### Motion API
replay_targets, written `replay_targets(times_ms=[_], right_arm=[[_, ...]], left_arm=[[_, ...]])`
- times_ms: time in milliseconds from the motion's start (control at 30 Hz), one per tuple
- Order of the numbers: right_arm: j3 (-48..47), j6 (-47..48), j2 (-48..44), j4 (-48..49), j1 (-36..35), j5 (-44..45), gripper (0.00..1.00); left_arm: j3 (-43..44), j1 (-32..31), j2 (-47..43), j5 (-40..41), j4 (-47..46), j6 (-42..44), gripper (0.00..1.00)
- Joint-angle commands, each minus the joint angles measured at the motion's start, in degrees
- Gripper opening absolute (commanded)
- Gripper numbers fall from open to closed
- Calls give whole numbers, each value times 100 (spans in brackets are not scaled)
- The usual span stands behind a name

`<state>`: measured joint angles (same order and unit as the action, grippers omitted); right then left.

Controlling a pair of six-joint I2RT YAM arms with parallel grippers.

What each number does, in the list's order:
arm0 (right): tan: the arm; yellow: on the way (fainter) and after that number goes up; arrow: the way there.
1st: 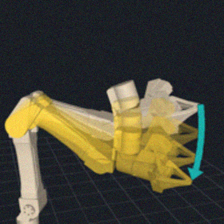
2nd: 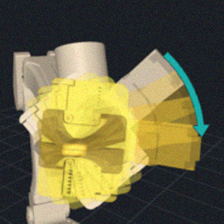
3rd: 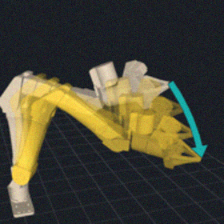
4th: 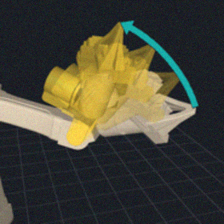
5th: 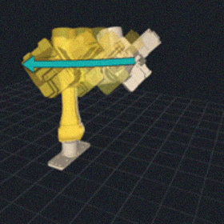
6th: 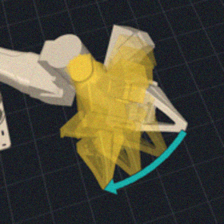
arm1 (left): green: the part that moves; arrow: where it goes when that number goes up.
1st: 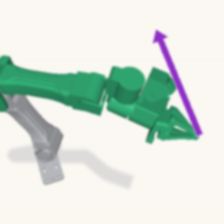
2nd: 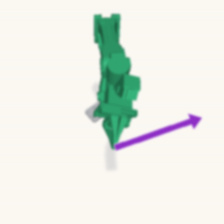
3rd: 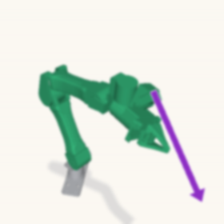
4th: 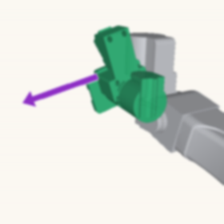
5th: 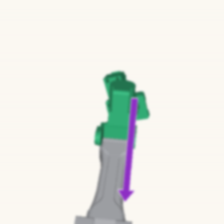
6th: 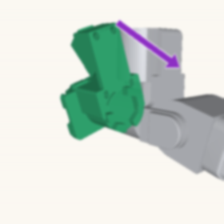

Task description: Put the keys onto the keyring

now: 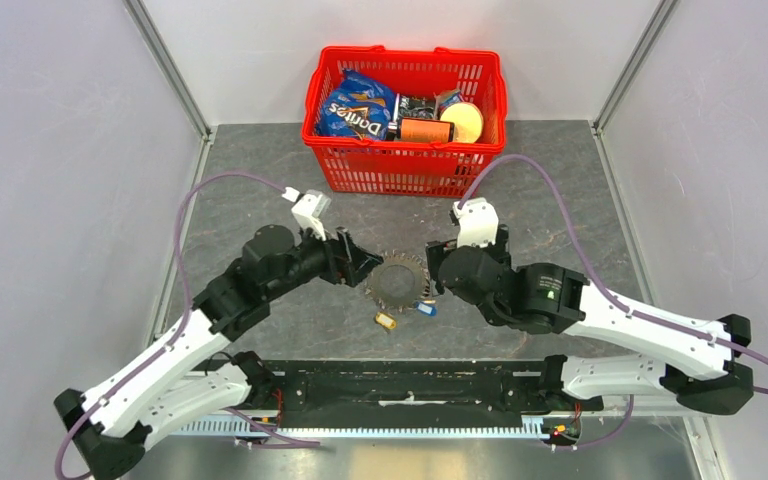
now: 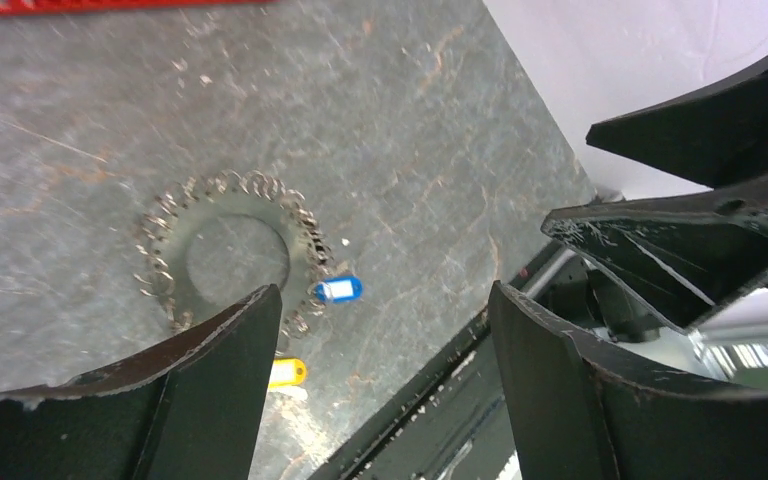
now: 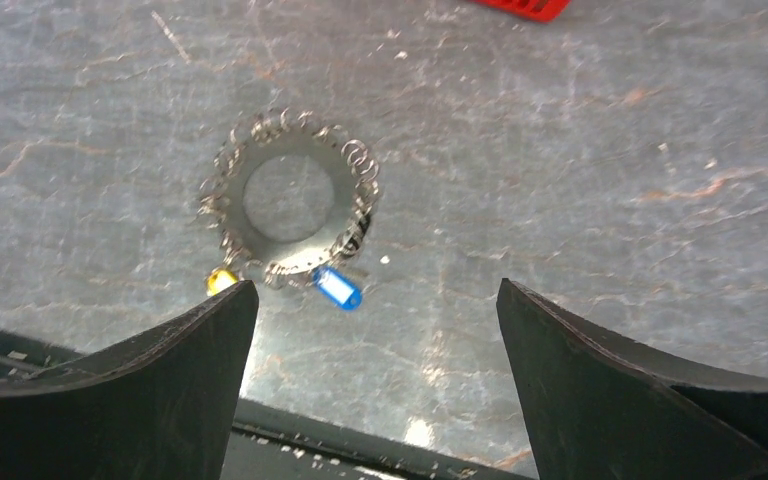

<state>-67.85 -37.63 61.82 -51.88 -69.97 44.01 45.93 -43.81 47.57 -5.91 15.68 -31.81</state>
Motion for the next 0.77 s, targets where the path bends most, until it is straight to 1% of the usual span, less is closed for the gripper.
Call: replay_targets(times_ms=[0,133,267,367,467,567,667,733], right_arm=[[-438,466,150,-17,3,936,97],[-703,863,217,195,3,1153,97],[-915,1056,196,308,4,1318,97],[-864,1385,97,548,8,1269,97],[-811,1610,23,709,4,1272,97],[-817,1764,-29,751,6,1338,97],[-873,2025,-81,737,4,966,97],[-1000,1911,-8,647,1,1152,97]], left_arm=[[499,22,-415,803,713,679,83],[762,22,-724,939,1029,924,83],[979,22,-1076,961,1160,1102,84],[1105,22,-1318,1073,1244,1242,87],[1184,22,-1498,1196,1252,1363,87],[1289,22,-1517,1307,1313,1438,87],[1378,22,-1453,1301,1363,1507,88],[1392,22,-1410,1271,1364,1527,89]])
